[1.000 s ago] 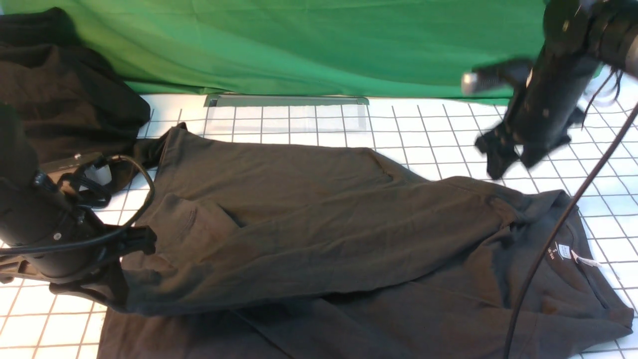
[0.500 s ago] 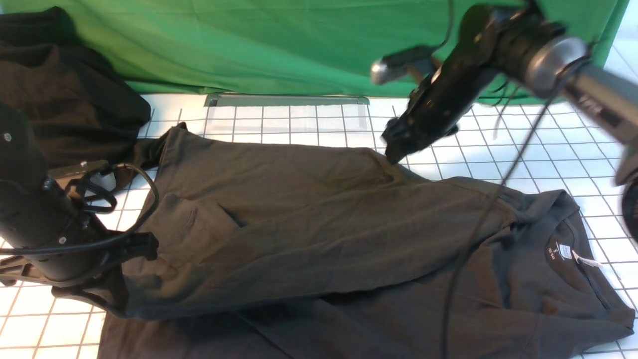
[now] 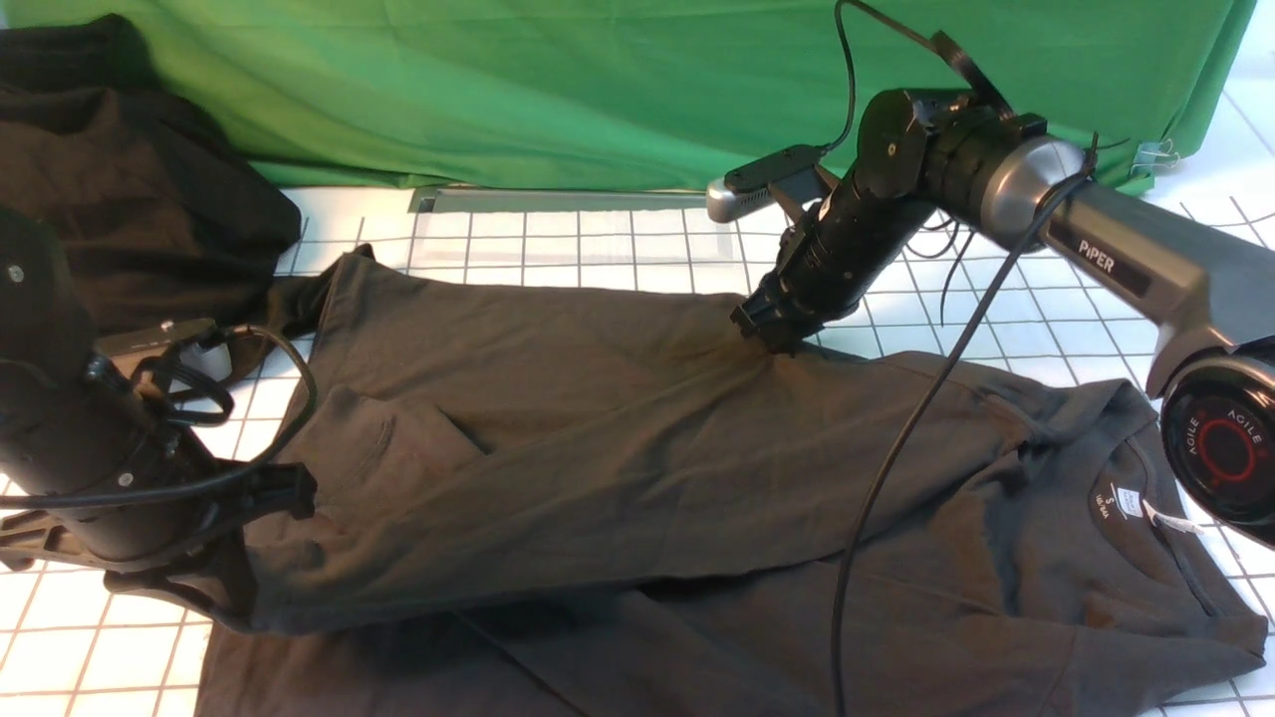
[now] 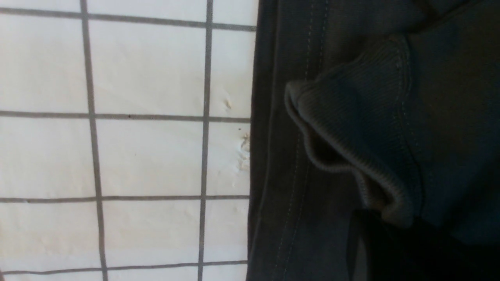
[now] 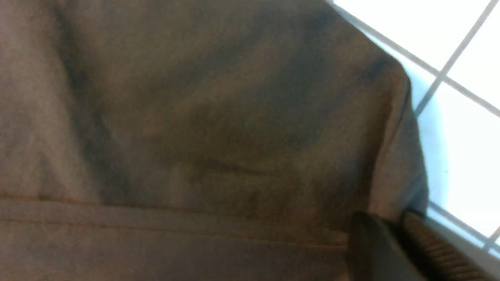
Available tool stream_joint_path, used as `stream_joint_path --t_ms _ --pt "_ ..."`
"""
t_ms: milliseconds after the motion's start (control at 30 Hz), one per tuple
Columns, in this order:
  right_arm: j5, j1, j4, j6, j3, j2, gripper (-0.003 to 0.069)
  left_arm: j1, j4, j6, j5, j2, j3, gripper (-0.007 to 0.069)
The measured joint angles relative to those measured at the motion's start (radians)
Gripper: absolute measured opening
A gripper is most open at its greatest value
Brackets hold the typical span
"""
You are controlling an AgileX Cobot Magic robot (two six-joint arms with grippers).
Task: Fold a long-sleeved shirt over a white checkered tablecloth.
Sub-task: 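Fold the left side of the dark shirt inward over its body with the left gripper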
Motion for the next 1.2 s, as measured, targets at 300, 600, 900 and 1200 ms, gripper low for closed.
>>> stream_joint_path --t_ms 300,600,900,1200 --pt "-0.045 -0.021 -0.051 -0.002 -0.053 -0.001 0.0029 0.000 -0.010 -0.003 -0.020 0.000 0.000 0.0022" --pt "-0.092 -0.038 -0.060 -0.007 -0.057 -0.001 0.0080 -0.001 -0.030 0.000 -0.076 0.000 0.045 0.0034" --pt "-0.029 -0.045 -0.073 -0.012 -0.058 -0.011 0.0274 -0.001 -0.004 0.006 -0.130 0.000 0.071 0.0332" --pt "0.240 -0.083 -0.073 -0.009 -0.060 -0.208 0.0120 -0.001 0.066 -0.011 -0.077 0.000 -0.042 0.0570"
